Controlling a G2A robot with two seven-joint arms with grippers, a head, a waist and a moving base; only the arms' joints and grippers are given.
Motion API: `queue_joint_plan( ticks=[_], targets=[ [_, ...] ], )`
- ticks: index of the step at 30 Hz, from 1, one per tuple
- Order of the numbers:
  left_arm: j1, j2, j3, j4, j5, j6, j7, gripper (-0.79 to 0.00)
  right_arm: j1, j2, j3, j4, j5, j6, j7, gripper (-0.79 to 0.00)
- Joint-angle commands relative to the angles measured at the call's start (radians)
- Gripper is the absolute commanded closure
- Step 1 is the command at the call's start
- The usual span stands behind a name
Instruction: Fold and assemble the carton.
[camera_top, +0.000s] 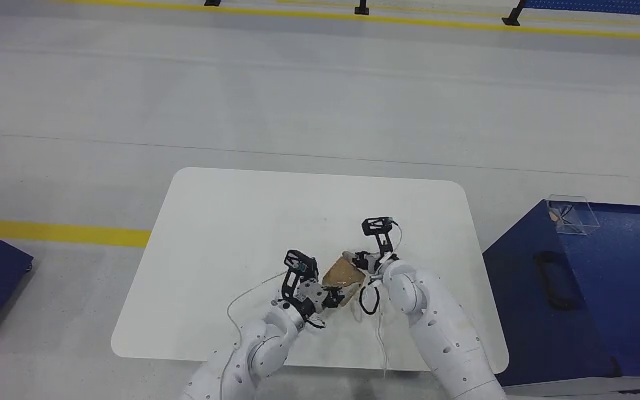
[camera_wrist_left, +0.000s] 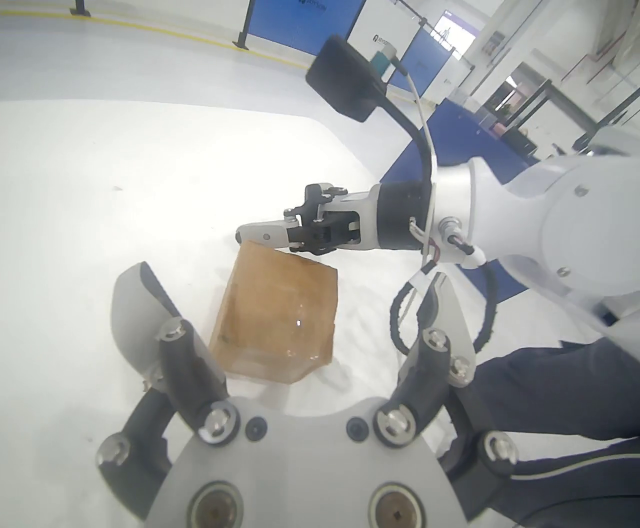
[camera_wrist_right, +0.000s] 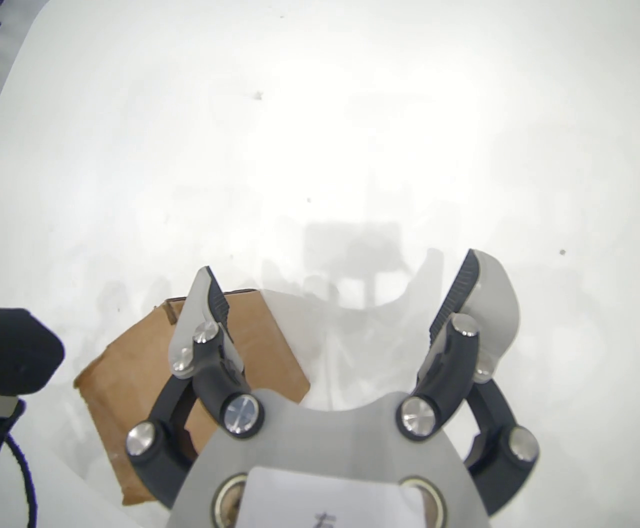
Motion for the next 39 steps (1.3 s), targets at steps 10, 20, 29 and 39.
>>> queue_joint_plan(
  ticks=[10,20,29,39],
  targets=[
    [-0.004,-0.026,0.079,0.058,0.221,0.158,0.040,-0.785,0.009,0.009,0.079,0.011,0.053,0.057,-0.041,-0.785],
    [-0.028,-0.062,0.120,0.134,0.253,0.216,0.069,-0.345,-0.049,0.029,0.164,-0.048,0.097,0.056,-0.025,-0.785],
    [-0.022,-0.073,0.095,0.139,0.218,0.186,0.098,0.000,-0.081,0.030,0.178,-0.085,0.106,0.115,-0.076,-0.785],
    [0.055,-0.075,-0.102,0.036,-0.674,-0.142,-0.226,0.000,-0.126,0.037,0.243,-0.161,0.207,0.159,-0.056,-0.785]
  ],
)
